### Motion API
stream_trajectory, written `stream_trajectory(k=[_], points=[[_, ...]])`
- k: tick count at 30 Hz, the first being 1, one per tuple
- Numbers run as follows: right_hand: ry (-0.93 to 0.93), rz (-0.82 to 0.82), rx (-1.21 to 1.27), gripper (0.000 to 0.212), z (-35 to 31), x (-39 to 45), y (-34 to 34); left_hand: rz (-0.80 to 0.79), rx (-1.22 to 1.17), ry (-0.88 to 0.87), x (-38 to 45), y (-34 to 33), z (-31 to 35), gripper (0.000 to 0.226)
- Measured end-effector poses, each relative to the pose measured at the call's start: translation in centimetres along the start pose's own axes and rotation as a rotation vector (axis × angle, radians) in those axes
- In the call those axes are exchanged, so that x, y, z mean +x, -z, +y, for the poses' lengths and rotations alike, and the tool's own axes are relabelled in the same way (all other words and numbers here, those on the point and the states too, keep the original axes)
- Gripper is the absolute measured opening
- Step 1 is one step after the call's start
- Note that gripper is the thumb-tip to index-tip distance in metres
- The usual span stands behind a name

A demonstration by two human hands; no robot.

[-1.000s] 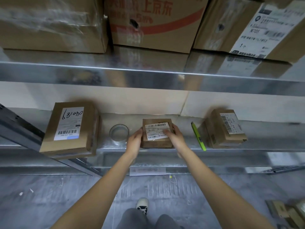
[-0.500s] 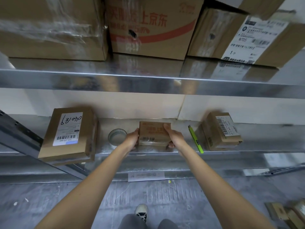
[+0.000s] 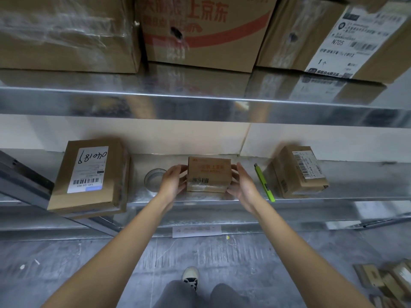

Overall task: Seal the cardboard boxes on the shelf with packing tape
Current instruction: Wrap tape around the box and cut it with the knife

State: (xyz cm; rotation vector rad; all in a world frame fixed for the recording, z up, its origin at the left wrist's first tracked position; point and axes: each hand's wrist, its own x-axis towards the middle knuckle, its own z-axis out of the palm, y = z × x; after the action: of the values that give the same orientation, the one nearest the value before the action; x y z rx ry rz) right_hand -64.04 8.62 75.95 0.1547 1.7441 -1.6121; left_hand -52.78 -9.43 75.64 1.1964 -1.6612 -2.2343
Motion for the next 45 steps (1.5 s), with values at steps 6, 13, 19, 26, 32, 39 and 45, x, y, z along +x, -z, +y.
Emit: stream_trajectory(k=[6, 13, 19, 26, 32, 39, 45], points=[[-0.012, 0.012, -0.163, 0.060, -1.1, 0.7, -0.3, -0.078, 0.096, 0.038, 0.6, -0.5, 1.7, 0.049], [-0.101, 0.024, -0.300, 0.048, 0.8, 1.3, -1.5, -0.090, 0.172, 0.189, 0.9, -0.5, 0.1, 0.056], [0.036, 0.085, -0.242, 0.034, 1.5, 0.9, -1.4, -0.138, 0.076, 0.110, 0.4, -1.0, -0.5, 0.045], [0.121, 0.075, -0.182, 0.048, -0.9, -0.1, 0.3, -0.142, -0.022, 0.007, 0.0, 0.0, 0.7, 0.045], [0.143, 0.046, -0.310, 0.042, -3.1, -0.7, 0.0, -0.095, -0.002, 0.059, 0.4, -0.3, 1.3, 0.046], [-0.012, 0.114, -0.219, 0.052, -0.3, -0.5, -0.4, -0.120, 0.160, 0.103, -0.3, -0.4, -0.7, 0.043], [0.020, 0.142, -0.213, 0.069, 0.0, -0.9, -0.6, 0.017, 0.406, -0.082, 0.2, -0.2, -1.0, 0.037]])
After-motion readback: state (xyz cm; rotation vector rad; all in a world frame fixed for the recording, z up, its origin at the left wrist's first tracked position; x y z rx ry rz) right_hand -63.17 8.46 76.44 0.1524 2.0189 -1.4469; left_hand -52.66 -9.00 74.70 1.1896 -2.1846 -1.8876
